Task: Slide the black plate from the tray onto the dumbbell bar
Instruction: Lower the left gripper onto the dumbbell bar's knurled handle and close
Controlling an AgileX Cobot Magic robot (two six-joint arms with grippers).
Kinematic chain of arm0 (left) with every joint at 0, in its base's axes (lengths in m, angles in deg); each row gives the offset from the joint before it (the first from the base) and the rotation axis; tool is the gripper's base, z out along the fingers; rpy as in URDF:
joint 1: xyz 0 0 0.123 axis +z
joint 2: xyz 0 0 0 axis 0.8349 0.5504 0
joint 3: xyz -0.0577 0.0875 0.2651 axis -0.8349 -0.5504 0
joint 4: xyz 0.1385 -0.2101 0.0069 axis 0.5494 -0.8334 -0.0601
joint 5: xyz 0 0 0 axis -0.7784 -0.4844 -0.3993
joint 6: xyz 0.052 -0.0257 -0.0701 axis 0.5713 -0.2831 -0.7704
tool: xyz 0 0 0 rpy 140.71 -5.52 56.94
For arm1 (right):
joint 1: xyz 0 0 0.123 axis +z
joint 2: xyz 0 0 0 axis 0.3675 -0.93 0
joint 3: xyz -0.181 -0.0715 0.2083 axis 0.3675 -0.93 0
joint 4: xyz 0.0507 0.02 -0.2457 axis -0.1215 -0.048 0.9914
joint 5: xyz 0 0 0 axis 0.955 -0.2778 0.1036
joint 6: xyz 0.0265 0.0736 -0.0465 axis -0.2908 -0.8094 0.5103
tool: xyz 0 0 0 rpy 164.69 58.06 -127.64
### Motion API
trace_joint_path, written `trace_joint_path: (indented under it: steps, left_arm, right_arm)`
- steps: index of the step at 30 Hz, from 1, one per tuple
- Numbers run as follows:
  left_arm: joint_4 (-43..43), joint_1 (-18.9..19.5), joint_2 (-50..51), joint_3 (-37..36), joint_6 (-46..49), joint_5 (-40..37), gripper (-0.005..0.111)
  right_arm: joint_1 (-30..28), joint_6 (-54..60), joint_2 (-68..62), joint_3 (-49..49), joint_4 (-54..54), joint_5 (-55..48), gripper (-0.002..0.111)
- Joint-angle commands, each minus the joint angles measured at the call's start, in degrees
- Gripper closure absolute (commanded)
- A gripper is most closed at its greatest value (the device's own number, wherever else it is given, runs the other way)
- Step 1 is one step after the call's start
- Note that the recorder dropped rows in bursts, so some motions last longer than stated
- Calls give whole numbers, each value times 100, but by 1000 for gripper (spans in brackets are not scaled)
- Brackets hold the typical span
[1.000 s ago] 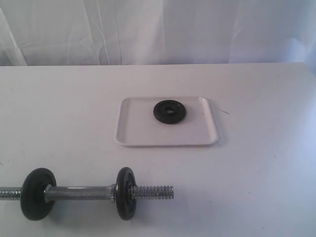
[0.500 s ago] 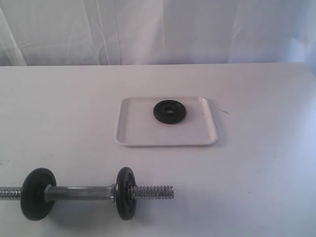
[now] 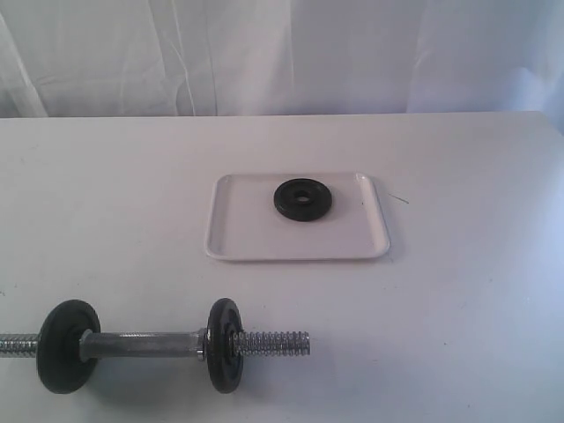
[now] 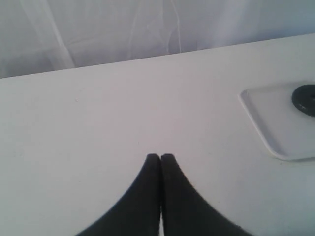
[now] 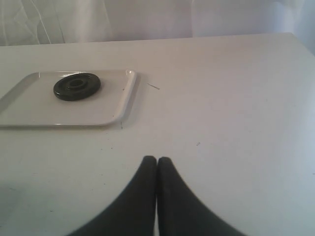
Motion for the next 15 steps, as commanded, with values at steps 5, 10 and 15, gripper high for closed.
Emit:
trace_joint_path:
  steps: [5,10,15]
  left_arm:
    - [-126,-1363,1605,881,1411,-1490,107]
    - [-487,-2152,2969,1801,2144,-2759,107]
    - [-996,-2582,4189,2452,3101,-3361,107]
  right_arm:
    - [11,0,36,-3,-7,22,108]
    - [11,0,36,-3,-7,22,108]
    - [11,0,36,-3,-7,22,108]
